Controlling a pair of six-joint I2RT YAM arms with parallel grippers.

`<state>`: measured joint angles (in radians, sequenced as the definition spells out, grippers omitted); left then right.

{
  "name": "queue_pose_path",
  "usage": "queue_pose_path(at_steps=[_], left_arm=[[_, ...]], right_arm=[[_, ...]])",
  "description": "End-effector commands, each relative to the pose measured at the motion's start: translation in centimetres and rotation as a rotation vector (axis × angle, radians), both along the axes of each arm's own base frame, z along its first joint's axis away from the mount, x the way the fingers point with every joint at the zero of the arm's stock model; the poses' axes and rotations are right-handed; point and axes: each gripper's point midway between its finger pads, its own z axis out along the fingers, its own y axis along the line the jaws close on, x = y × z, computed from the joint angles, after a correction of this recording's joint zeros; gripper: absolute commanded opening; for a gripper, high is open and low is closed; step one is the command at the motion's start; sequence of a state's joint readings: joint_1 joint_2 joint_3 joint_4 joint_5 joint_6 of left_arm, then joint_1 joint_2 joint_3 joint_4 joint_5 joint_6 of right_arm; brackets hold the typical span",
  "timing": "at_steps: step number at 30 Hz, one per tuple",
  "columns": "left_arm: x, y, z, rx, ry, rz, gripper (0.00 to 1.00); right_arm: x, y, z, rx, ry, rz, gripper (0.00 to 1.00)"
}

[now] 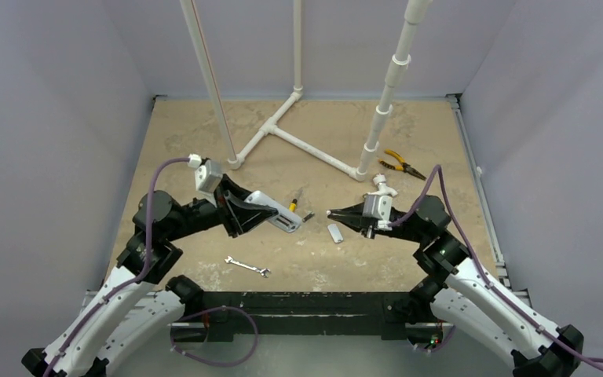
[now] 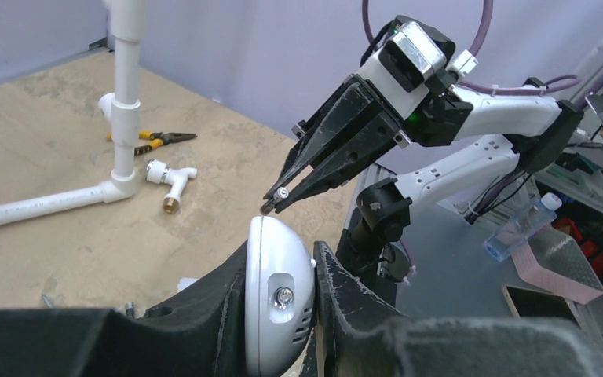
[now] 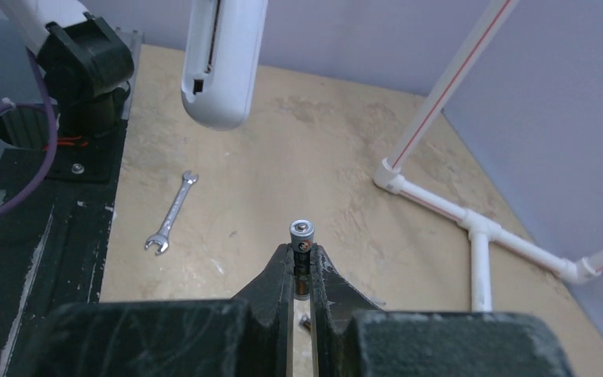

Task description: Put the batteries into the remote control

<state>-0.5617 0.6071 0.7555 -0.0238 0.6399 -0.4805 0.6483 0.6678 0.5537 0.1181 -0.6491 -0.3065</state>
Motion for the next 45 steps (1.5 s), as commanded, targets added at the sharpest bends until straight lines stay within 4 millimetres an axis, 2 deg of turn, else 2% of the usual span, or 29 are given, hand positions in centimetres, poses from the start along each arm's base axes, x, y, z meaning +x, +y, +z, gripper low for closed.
queue_pose_path(at_steps=[1, 5, 10, 13, 17, 20, 23, 28, 31, 37, 40, 45], left_arm=[[0.4, -0.7, 0.5, 0.038, -0.104, 0.030, 0.00], [0.8, -1.1, -0.2, 0.069, -0.110, 0.059, 0.00], [3.6, -1.2, -1.3, 0.086, 0.037, 0.190, 0.00], [4.3, -2.3, -1.4, 0.029, 0.177, 0.194, 0.00], [4.4, -4.9, -1.7, 0.008, 0.325, 0.096, 0.00], [4.2, -5.9, -1.2, -0.040, 0.392, 0.048, 0.00], [4.3, -6.3, -1.4, -0.058, 0.464, 0.048, 0.00], [4.5, -6.8, -2.6, -0.063, 0.606, 0.057, 0.00], [4.8, -7.0, -3.4, -0.067, 0.658, 0.066, 0.00], [5.8, -6.6, -4.3, -0.069, 0.702, 0.112, 0.00], [6.2, -6.1, -5.6, -0.038, 0.745, 0.158, 0.00], [6.6, -5.6, -6.4, -0.027, 0.769, 0.190, 0.00]], right_arm=[[-1.9, 0.6, 3.2, 0.109, -0.146, 0.100, 0.00], [-3.2, 0.3, 3.5, 0.095, -0.259, 0.149, 0.00], [-1.9, -0.2, 5.5, 0.216, -0.207, 0.031, 0.00], [-1.1, 0.1, 6.0, 0.230, -0.129, -0.011, 0.00], [-0.6, 1.1, 6.9, 0.249, 0.028, -0.046, 0.00], [-0.5, 1.7, 7.6, 0.253, 0.123, -0.074, 0.00], [1.4, 1.4, 7.8, 0.285, 0.261, -0.200, 0.00], [3.6, 0.8, 6.7, 0.201, 0.417, -0.366, 0.00], [4.1, 0.6, 5.9, 0.121, 0.461, -0.413, 0.00], [3.8, 1.6, 2.7, -0.039, 0.524, -0.398, 0.00], [3.3, 2.1, 2.4, -0.064, 0.524, -0.380, 0.00], [2.2, 2.7, 2.5, -0.074, 0.515, -0.337, 0.00]])
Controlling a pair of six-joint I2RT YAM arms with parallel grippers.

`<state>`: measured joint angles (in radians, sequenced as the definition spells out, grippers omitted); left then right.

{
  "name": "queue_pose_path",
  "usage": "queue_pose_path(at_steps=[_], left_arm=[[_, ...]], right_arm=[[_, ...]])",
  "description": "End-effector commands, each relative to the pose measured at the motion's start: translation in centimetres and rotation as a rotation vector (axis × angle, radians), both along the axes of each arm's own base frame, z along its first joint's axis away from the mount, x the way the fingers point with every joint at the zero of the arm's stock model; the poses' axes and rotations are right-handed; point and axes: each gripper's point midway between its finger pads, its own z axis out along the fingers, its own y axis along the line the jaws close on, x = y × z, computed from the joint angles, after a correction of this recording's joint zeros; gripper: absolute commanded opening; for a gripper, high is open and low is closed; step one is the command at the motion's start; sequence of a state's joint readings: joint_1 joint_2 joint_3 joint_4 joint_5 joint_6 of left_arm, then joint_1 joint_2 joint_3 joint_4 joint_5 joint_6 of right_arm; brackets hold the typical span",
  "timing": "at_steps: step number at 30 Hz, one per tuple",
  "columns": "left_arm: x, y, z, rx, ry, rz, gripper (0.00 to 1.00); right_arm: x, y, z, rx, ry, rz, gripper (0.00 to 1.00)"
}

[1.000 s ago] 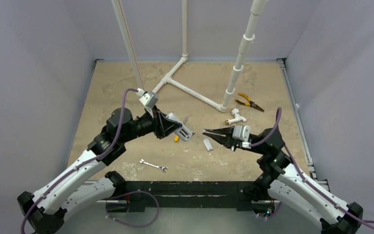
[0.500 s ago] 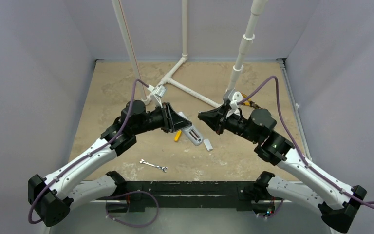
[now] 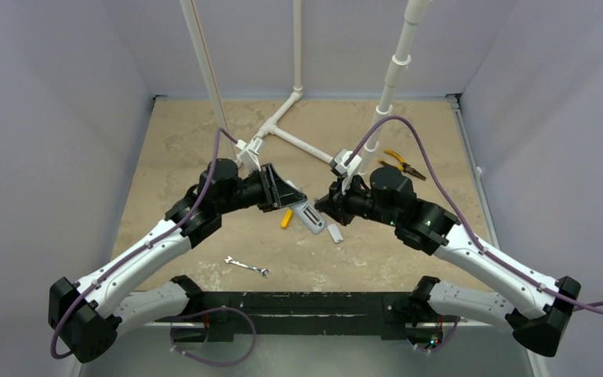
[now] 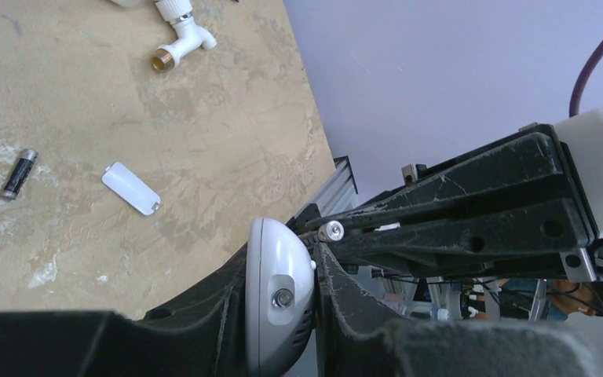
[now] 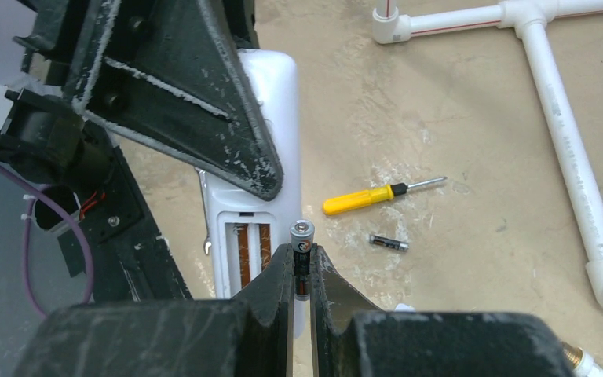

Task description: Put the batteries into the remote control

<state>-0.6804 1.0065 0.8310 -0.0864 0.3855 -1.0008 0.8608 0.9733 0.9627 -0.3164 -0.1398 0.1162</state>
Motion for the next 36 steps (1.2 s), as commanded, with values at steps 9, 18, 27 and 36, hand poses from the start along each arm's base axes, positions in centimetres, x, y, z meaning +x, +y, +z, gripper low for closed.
queue_pose_path(at_steps=[9, 18, 27, 36], left_arm=[[0.7, 0.2, 0.8, -0.020, 0.009, 0.023, 0.00], [0.6, -0.1, 0.9, -0.030, 0.011, 0.007, 0.00], [0.7, -0.5, 0.9, -0.044, 0.021, -0.008, 0.00], [0.5, -0.9, 1.3, -0.069, 0.033, -0.037, 0.00]], right_arm=[[-1.5, 1.0, 2.5, 0.040, -0.045, 0.052, 0.00], [-1.1, 2.0, 1.6, 0.061, -0.033, 0.048, 0.00], [-0.7, 2.2, 0.1, 0.022, -0.017, 0.041, 0.00], [-0.8, 1.2, -2.9, -0.113, -0.052, 0.078, 0.00]])
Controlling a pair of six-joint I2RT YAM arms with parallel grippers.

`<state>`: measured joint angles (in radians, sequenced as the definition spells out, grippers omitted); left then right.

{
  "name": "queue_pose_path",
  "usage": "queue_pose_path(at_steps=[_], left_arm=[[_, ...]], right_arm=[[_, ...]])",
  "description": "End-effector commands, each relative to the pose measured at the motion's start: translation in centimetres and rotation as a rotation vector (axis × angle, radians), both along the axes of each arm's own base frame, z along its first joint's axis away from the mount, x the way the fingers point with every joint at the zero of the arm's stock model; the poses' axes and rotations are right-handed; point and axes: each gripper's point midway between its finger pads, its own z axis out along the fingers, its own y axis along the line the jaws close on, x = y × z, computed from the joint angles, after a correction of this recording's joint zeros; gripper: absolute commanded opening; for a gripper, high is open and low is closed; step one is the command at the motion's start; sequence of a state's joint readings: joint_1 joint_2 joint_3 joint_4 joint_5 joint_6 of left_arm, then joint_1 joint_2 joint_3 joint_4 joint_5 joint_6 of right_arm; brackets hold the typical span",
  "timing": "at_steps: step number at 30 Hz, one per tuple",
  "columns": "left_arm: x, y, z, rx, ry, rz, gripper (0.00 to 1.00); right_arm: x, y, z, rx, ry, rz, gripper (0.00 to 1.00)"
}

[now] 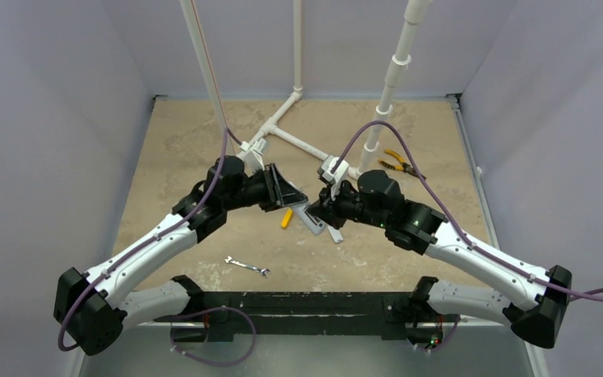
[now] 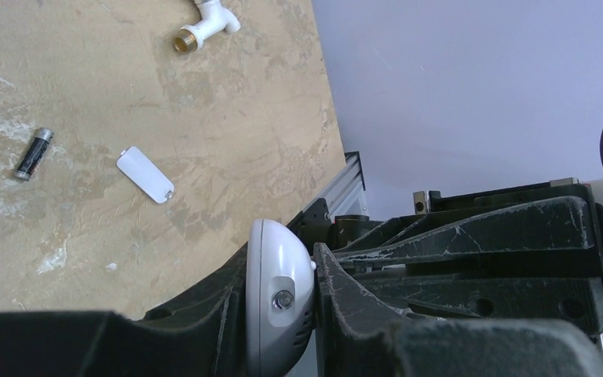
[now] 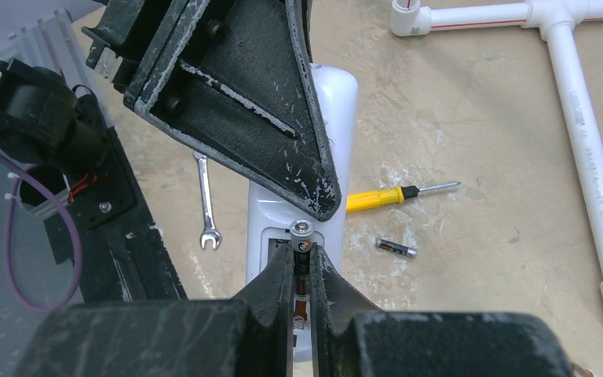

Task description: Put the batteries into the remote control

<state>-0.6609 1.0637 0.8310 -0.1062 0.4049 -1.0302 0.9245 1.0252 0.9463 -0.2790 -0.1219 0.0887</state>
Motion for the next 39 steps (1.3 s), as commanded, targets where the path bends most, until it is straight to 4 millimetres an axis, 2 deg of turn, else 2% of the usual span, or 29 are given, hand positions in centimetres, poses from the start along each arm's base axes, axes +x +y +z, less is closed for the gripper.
queue_pose_path(at_steps=[1, 5, 13, 18, 27, 39], left_arm=[[-0.3, -0.8, 3.3, -0.101, -0.049, -0.046, 0.00], [-0.4, -1.0, 4.0, -0.128, -0.063, -0.058, 0.00], [-0.5, -1.3, 4.1, -0.161, -0.047, -0.078, 0.00], [-0.6, -1.2, 4.1, -0.176, -0.044, -0.084, 0.00], [-0.6, -1.3, 4.0, -0.182, -0.039, -0.089, 0.00], [-0.6, -1.4, 3.9, -0.182, -0.036, -0.093, 0.00]], right_arm=[[0.0, -0.9, -1.4, -0.090, -0.066, 0.030, 0.00], [0.2, -1.4, -1.9, -0.131, -0.093, 0.038, 0.00], [-0.4, -1.2, -3.2, -0.148, -0.053, 0.066, 0.03], [-0.5, -1.4, -3.7, -0.163, -0.038, 0.064, 0.10], [0.1, -2.0, -3.9, -0.179, -0.044, 0.013, 0.20], [0.9, -2.7, -3.4, -0.176, -0.071, -0.046, 0.25]])
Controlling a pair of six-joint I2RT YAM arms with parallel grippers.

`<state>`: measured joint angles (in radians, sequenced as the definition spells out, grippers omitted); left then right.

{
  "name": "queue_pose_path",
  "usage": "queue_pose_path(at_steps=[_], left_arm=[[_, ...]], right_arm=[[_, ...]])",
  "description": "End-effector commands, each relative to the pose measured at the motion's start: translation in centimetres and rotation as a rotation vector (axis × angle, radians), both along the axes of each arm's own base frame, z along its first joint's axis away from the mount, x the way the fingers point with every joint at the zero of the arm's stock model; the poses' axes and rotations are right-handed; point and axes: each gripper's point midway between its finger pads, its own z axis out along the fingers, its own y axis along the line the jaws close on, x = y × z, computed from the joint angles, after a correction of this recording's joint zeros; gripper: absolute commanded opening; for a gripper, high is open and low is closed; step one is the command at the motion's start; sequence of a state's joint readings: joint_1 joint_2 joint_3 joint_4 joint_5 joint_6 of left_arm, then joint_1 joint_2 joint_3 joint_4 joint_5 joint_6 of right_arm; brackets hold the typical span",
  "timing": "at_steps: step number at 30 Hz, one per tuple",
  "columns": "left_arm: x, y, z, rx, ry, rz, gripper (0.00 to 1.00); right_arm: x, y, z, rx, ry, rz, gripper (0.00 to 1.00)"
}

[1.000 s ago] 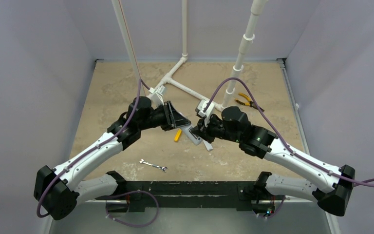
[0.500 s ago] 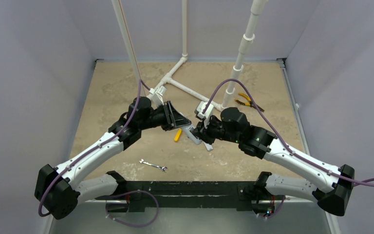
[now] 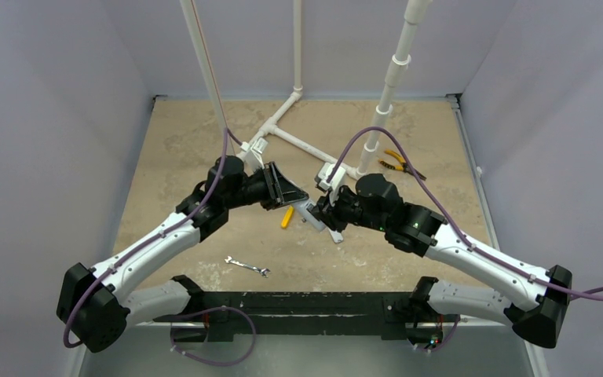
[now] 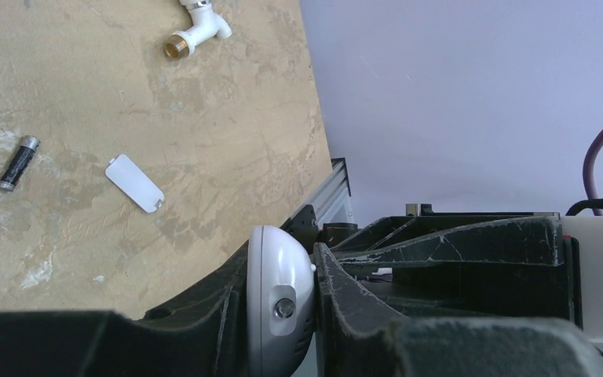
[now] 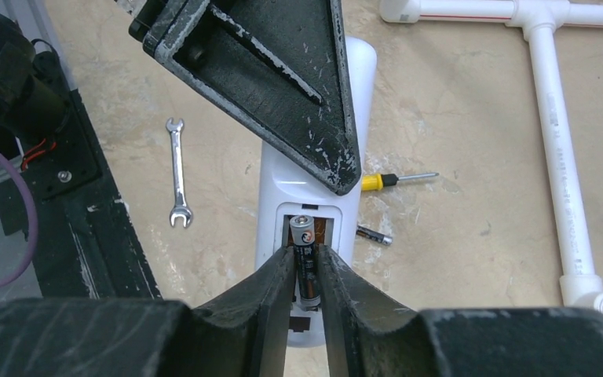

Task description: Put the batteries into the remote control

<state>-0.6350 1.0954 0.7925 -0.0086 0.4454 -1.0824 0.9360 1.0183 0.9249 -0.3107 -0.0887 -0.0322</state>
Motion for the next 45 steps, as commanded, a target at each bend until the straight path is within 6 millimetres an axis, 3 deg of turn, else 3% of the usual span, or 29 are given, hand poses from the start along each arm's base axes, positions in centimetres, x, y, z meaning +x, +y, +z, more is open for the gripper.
queue_pose_path(at_steps=[1, 7, 21, 45], left_arm=[[-1.3, -1.1, 4.4, -0.133, -0.069, -0.091, 0.00], [-1.2, -1.2, 4.4, -0.135, -0.066, -0.100, 0.00], [-1.1, -1.4, 4.1, -0.131, -0.064, -0.107, 0.00], [-0.9, -1.7, 3.3, -0.125, -0.047, -0.115, 0.00]], right_arm=[[0.7, -1.9, -1.9, -0.073, 0.002, -0.081, 0.26], [0.7, -1.9, -1.7, -0.064, -0.005, -0.082, 0.33], [0.8, -1.9, -1.2, -0.045, -0.011, -0.091, 0.39], [-1.0, -1.4, 4.4, 0.128, -0.025, -0.034, 0.45]])
